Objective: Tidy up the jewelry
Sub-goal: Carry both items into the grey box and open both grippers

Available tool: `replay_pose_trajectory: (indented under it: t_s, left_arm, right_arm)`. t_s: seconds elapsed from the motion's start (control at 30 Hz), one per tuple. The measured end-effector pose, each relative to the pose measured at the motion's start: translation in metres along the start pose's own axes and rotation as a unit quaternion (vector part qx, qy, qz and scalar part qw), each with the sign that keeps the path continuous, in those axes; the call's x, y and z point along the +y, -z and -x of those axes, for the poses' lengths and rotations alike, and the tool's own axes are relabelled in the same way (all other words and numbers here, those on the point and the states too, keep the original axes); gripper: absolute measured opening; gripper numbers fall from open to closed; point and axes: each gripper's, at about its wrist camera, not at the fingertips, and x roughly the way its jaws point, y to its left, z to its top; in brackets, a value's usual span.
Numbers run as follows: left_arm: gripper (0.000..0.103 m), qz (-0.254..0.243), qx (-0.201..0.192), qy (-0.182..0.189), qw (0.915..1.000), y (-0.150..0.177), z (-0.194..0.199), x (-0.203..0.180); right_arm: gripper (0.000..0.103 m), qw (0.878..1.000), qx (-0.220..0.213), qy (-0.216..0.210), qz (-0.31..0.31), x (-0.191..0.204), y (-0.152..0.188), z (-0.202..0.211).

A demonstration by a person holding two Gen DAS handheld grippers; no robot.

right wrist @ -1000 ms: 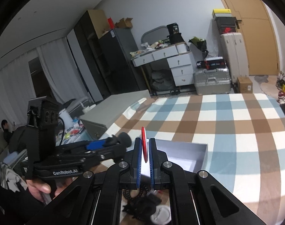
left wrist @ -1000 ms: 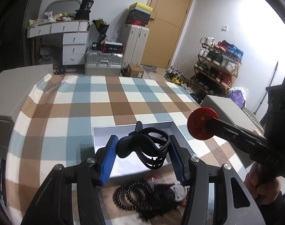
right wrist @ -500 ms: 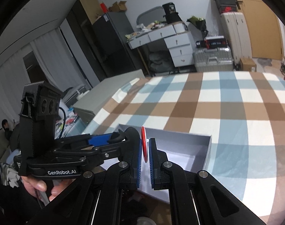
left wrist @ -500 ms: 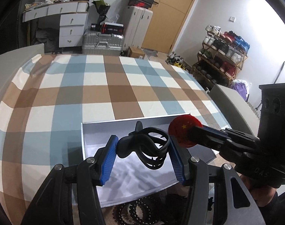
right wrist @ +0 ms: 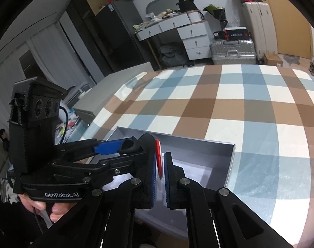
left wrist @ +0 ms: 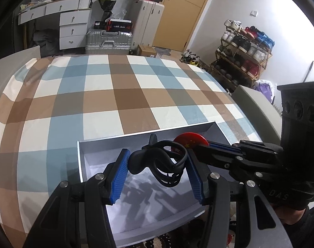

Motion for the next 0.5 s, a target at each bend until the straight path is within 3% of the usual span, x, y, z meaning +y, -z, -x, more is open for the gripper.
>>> replay_pose_trajectory:
  t_s: [0.13,0.23,0.3,0.4,0.5]
  left_arm:
    - [0.049,-0.006,0.003,-0.001,1.0,0.0,-0.002,0.0]
    - [0.058,-0.014,0.0,-0.025,0.9996,0.0,-0.002,-0.002]
    - [0.058,-0.014,-0.003,-0.014,0.9998,0.0,0.0,-0.002]
    - [0.066,-0.018,-0.017,-0.027,0.9993,0.0,0.009,-0.005]
    - [0.067,-0.021,-0.033,-0.033,0.9987,0.002,0.021,-0.009]
  right_arm:
    - [0.011,1.0,0.0,0.004,0.002,0.0,-0.001,-0.002]
    - [0.028,1.0,-0.021,0.005,0.003,-0.005,0.004,0.007]
    - [0.031,0.999,-0.037,-0.006,-0.01,-0.009,0.009,0.017]
    - [0.038,0.998,-0.059,0.006,-0.009,-0.007,0.013,0.034]
    - [0.054,0.996,-0.085,0.006,-0.017,-0.004,0.018,0.053]
